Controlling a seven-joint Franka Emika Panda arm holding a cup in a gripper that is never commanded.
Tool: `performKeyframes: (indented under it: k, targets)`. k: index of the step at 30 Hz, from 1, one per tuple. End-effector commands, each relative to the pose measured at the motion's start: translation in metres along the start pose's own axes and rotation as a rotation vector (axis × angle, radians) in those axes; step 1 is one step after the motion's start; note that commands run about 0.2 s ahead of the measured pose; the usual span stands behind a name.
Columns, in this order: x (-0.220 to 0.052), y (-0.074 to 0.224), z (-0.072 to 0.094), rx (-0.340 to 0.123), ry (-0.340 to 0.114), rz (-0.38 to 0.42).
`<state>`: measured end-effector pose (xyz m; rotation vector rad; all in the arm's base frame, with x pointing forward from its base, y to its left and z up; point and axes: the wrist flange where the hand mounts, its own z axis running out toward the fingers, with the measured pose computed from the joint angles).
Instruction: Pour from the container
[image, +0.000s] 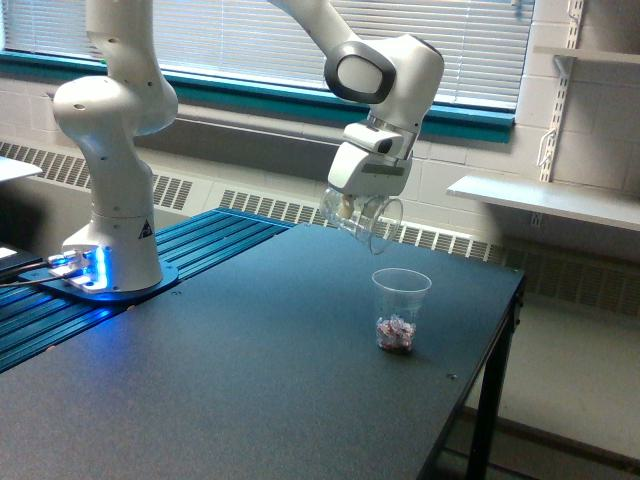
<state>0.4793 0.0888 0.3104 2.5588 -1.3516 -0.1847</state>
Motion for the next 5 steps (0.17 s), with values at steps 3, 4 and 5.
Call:
performKeyframes:
  k: [3, 4, 5]
  targets:
    - [0.0079, -0.0012, -0.0011, 0.022, 0.043, 0.004]
    - [0.0079, -0.0009, -0.0017, 0.024, 0.042, 0.003]
    - [0.0077, -0.0006, -0.0019, 0.024, 0.042, 0.003]
